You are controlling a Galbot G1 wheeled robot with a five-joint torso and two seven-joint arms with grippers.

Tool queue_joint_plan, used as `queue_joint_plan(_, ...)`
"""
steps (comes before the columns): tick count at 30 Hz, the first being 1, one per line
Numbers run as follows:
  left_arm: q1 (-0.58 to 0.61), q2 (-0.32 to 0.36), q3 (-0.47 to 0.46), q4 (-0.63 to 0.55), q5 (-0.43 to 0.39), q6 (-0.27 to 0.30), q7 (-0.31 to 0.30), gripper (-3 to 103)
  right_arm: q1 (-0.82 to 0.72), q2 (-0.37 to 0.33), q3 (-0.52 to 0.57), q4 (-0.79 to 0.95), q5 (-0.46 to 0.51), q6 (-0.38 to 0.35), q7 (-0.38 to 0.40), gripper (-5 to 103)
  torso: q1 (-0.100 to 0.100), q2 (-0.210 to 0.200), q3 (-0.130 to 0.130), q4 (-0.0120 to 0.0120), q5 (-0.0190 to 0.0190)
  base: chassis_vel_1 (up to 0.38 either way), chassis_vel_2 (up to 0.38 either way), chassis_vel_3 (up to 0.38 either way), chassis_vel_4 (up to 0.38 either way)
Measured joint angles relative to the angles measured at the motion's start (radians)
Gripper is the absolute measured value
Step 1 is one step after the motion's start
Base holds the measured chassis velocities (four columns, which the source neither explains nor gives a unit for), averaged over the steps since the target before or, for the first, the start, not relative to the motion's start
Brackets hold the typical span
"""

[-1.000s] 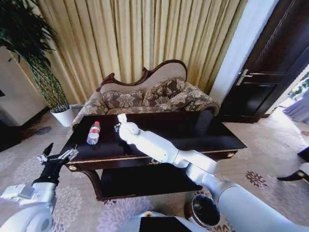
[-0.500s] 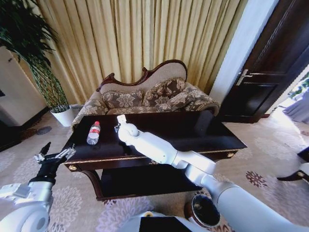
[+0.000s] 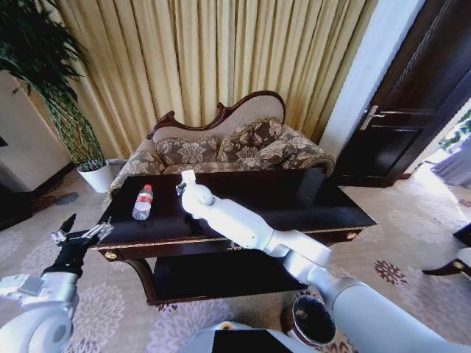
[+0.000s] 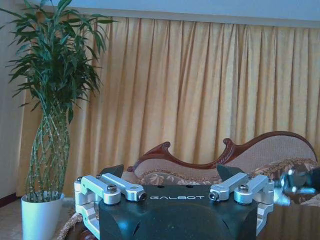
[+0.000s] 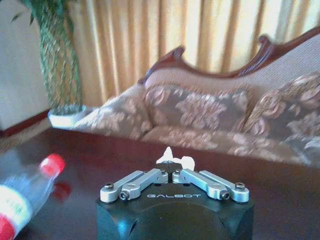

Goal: Move to the front of the table and place the trash on the table into the trash bin.

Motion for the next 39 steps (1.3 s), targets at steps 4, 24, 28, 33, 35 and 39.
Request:
queue_joint_plan(4,-0.008,0.012,0.007,0.011,-0.002,-0.001,0.002,100,0.006,-0.027,0.017,0.027,-0.005,0.008,0.015,0,0.000,0.000,0.000,0.0000,0.0000,0.000,0.000,0.000,0.000)
queue_joint_plan(24,-0.057,0.101,0.064,0.058,-0.043,0.000,0.025,100,-0.102,-0.460,0.221,0.173,-0.146,0.214,-0.254,0,0.000,0.000,0.000,-0.0002,0.0004,0.000,0.000,0.000,0.000)
queue_joint_plan(28,-0.066,0.114,0.079,0.068,-0.045,0.000,0.033,100,-0.151,-0.508,0.255,0.195,-0.169,0.255,-0.305,0,0.000,0.000,0.000,0.0000,0.0002,0.000,0.000,0.000,0.000)
queue_joint_plan(33,-0.087,0.146,0.111,0.089,-0.062,0.000,0.053,100,-0.308,-0.625,0.359,0.248,-0.215,0.328,-0.442,0,0.000,0.000,0.000,-0.0003,0.0002,0.000,0.000,0.000,0.000)
queue_joint_plan(35,-0.091,0.151,0.117,0.092,-0.064,0.000,0.053,100,-0.342,-0.648,0.385,0.260,-0.216,0.335,-0.475,0,0.000,0.000,0.000,-0.0006,0.0004,0.000,0.000,0.000,0.000)
queue_joint_plan(39,-0.109,0.166,0.138,0.098,-0.069,0.003,0.053,100,-0.464,-0.750,0.492,0.318,-0.197,0.368,-0.585,0,0.000,0.000,0.000,-0.0005,0.0003,0.000,0.000,0.000,0.000)
